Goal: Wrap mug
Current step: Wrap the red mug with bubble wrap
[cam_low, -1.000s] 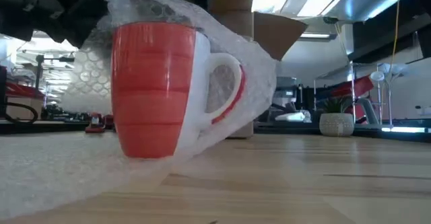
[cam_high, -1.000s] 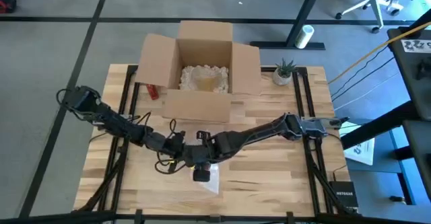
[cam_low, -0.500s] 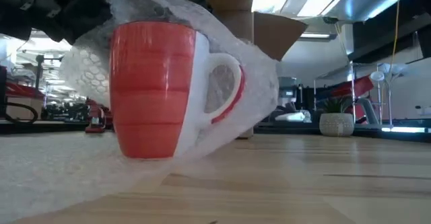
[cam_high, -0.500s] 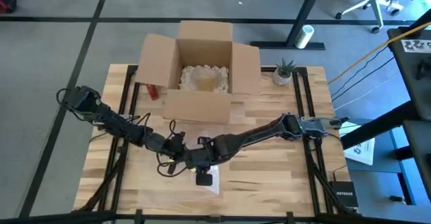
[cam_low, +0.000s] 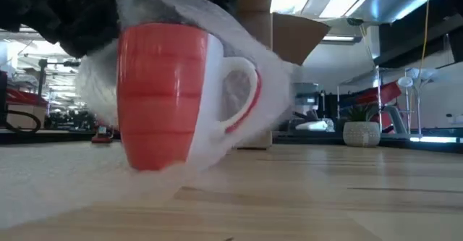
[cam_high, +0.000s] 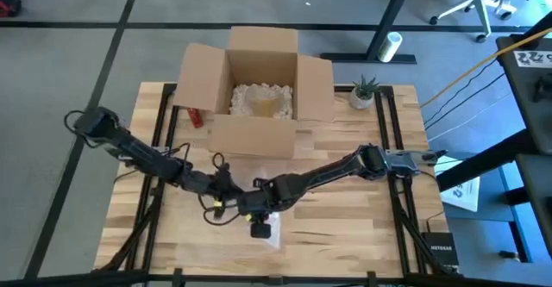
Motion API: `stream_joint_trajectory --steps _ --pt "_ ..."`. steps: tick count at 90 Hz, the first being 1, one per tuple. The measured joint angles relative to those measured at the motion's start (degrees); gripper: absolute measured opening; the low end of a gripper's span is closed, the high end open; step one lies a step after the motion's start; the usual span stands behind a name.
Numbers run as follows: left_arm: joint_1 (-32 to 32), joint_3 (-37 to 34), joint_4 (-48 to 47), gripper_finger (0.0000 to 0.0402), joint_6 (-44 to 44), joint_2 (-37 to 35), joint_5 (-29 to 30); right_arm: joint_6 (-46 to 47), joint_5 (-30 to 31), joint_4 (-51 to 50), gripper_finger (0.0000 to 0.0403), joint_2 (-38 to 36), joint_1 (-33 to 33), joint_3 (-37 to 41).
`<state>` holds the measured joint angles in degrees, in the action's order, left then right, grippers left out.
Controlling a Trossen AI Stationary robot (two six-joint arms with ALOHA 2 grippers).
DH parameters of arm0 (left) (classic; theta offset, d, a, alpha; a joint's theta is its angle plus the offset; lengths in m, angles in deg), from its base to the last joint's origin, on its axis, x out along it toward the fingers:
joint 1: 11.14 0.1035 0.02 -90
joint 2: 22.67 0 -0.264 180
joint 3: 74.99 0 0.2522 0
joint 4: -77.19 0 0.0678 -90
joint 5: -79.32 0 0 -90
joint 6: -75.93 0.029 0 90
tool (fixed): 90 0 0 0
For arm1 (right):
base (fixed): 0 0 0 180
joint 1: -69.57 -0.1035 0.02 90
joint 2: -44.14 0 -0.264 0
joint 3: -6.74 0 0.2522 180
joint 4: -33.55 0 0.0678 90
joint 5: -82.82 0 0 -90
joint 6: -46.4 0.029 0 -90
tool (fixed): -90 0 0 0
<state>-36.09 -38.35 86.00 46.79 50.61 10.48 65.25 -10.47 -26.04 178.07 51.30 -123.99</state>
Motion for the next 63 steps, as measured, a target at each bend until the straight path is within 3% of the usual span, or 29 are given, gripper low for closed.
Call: stream_joint_trajectory --steps 14,29,42,63 --pt "-1.96 -0.04 -11.02 0.0001 -8.42 -1.87 0.92 0.00 -0.45 1.12 0.0000 0.00 -0.09 0.07" --pt "-5.81 -0.07 -10.69 0.0001 -12.83 0.18 0.38 -0.05 -0.81 1.65 0.0000 0.04 -0.09 0.09" --pt "-7.93 -0.06 -4.99 0.0001 -13.19 2.72 -1.05 -0.71 -0.79 2.61 0.0000 0.07 -0.04 0.09" --pt "-8.71 -0.06 9.83 0.0001 -2.02 3.80 2.69 -0.74 -0.85 2.74 0.0000 0.09 -0.09 0.09"
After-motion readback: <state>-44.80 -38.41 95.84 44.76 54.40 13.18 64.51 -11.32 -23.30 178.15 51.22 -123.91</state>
